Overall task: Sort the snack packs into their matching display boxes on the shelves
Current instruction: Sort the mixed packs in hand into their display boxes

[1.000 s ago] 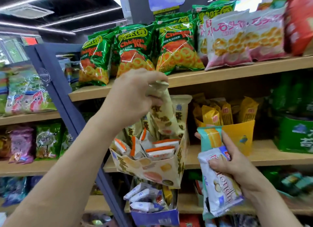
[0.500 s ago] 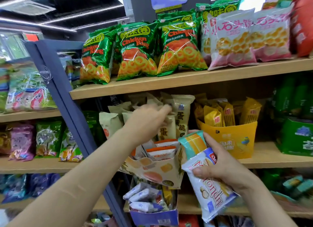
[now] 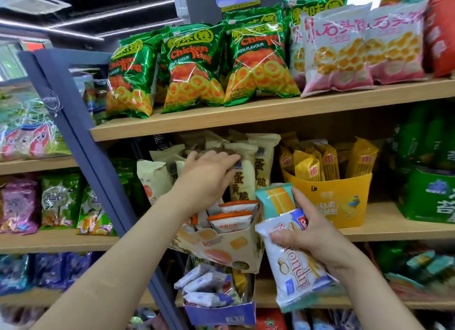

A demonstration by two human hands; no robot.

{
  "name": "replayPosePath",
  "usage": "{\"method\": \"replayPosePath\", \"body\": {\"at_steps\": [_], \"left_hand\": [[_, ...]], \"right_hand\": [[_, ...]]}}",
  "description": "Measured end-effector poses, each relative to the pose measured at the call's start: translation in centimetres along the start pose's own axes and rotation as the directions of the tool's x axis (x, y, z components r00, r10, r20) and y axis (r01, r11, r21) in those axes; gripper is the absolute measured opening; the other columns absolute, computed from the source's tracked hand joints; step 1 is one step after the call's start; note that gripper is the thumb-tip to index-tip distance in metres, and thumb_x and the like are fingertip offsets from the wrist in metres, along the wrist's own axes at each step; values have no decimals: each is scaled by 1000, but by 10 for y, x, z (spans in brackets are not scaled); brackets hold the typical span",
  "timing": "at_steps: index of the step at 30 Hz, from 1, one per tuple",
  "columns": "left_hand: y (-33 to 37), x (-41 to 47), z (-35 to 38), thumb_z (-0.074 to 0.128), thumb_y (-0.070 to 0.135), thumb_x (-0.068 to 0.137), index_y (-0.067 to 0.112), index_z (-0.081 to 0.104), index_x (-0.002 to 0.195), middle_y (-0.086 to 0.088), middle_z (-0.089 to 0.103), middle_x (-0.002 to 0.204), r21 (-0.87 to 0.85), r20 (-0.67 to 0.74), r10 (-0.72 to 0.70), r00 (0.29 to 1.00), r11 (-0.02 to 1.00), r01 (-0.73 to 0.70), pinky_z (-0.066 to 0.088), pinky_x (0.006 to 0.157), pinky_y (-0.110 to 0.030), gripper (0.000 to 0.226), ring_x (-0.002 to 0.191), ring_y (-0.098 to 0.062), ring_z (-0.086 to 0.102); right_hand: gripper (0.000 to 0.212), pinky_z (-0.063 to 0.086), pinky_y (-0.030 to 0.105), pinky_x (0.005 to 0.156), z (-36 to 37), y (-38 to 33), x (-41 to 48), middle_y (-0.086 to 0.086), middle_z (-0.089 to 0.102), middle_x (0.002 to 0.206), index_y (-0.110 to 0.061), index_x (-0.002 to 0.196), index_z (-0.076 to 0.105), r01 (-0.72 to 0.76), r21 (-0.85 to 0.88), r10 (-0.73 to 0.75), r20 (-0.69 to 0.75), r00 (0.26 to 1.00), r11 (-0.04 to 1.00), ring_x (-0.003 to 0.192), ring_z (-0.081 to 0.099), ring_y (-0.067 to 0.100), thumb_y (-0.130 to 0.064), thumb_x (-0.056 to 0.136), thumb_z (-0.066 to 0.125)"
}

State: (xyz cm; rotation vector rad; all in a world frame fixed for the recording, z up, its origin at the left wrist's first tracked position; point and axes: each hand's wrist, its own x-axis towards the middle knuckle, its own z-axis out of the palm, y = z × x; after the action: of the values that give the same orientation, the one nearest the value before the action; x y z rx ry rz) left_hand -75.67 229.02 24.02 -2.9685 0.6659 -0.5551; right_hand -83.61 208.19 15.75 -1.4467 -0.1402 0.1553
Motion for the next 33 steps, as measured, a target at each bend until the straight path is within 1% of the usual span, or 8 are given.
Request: {"method": "replayPosePath", "body": {"at_steps": [4, 10, 16, 19, 22, 25, 27, 33], "left_hand": [[30, -48, -12, 37, 43, 96, 25, 63, 126, 10, 66, 116, -375, -351, -53, 935, 923, -88, 45, 93, -31, 44, 108, -11, 57], [104, -107, 5, 73, 61, 70, 65, 10, 137, 33, 41, 137, -662, -27, -81, 996, 748, 43, 46, 100, -22, 92, 119, 10, 48], [109, -104, 17, 87, 17, 70, 56, 45, 124, 33, 62, 108, -961, 57, -309, 949, 239, 136, 58, 85, -31, 79, 94, 1, 68], [113, -99, 18, 83, 8, 73, 46, 51, 121, 29, 62, 109, -983, 15, -349, 937, 164, 76, 59, 83, -32, 69, 93, -1, 68], [118, -102, 26, 76, 14, 80, 44, 56, 118, 27, 63, 113, -985, -71, -405, 912, 171, -1, 56, 90, -31, 53, 104, -2, 64], [117, -109, 34, 61, 28, 94, 55, 53, 122, 13, 58, 123, -896, -310, -470, 826, 435, -88, 47, 103, -38, 40, 120, -12, 54], [111, -112, 37, 53, 22, 95, 55, 52, 125, 1, 52, 120, -804, -440, -419, 794, 577, -141, 36, 103, -15, 45, 117, -10, 50], [111, -123, 50, 44, 48, 88, 52, 56, 121, 8, 44, 120, -708, -331, -239, 913, 702, -73, 33, 84, 2, 35, 103, 5, 48]], "right_hand": [[120, 60, 42, 68, 7, -6, -9, 1, 70, 109, -46, 148, 25, 93, 113, -74, -166, 983, 989, 84, 75, 24, -19, 49, 86], [87, 62, 42, 69, 28, -12, -22, 4, 72, 107, -34, 138, 43, 251, 203, -180, -315, 932, 946, 89, 75, 25, -26, 61, 83], [63, 60, 44, 79, 21, -20, -42, 2, 72, 116, -64, 131, 41, 265, 364, -191, -226, 955, 893, 102, 72, 27, -28, 83, 62], [74, 52, 45, 98, 14, -17, -53, -7, 64, 131, -76, 126, 33, 235, 109, -229, -64, 971, 966, 115, 66, 16, -17, 92, 60], [71, 55, 40, 94, 7, -11, -58, -12, 59, 134, -68, 128, 40, 252, -110, -262, -83, 962, 961, 113, 65, 9, -10, 94, 61], [45, 59, 49, 84, 4, -2, -59, -9, 66, 120, -45, 111, 66, 278, -170, -315, -259, 913, 945, 103, 68, 19, -3, 96, 57], [35, 58, 47, 75, 2, 4, -62, -5, 70, 100, -34, 92, 72, 281, -211, -345, -395, 851, 936, 90, 67, 25, -4, 96, 55], [17, 58, 46, 80, 3, 7, -66, 3, 71, 111, -31, 99, 74, 343, 60, -287, -426, 858, 937, 98, 68, 22, -25, 85, 68]]}}
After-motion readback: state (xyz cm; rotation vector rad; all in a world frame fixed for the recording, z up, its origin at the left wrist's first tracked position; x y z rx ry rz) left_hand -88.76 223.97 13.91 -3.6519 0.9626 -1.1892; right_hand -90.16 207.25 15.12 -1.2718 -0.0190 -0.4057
